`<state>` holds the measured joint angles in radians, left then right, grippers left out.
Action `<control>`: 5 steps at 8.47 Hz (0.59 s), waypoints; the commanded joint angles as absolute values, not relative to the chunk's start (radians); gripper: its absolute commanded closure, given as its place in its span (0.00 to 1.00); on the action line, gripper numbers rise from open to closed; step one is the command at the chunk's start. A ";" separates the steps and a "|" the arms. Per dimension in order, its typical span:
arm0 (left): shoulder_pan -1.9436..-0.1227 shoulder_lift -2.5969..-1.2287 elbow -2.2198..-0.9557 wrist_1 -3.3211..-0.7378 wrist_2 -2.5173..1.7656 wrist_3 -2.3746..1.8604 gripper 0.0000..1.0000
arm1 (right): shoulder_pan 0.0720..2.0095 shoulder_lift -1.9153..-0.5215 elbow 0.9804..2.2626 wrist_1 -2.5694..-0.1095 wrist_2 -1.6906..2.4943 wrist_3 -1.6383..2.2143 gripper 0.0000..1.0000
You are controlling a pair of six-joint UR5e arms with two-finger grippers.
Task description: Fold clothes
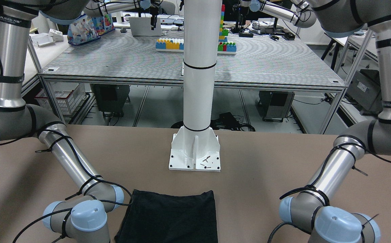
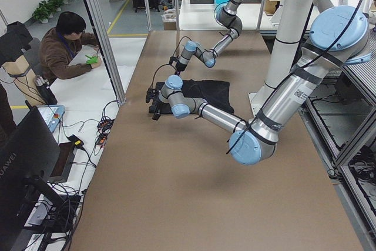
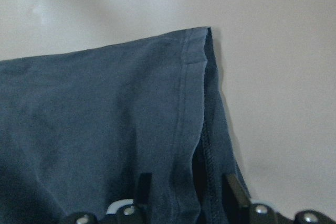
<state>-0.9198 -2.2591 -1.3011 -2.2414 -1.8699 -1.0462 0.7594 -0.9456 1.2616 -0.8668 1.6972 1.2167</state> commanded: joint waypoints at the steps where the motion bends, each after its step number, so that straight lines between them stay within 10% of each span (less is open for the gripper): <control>1: -0.919 -2.260 -1.301 -2.241 -1.870 -1.046 0.00 | 0.759 -0.945 1.261 -0.867 1.698 1.216 0.79; 5: -0.922 -2.260 -1.301 -2.241 -1.870 -1.046 0.00 | 0.759 -0.924 1.246 -0.867 1.697 1.215 0.78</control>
<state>-0.9207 -2.2596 -1.3008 -2.2412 -1.8699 -1.0462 0.7588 -0.9406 1.2593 -0.8667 1.6981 1.2154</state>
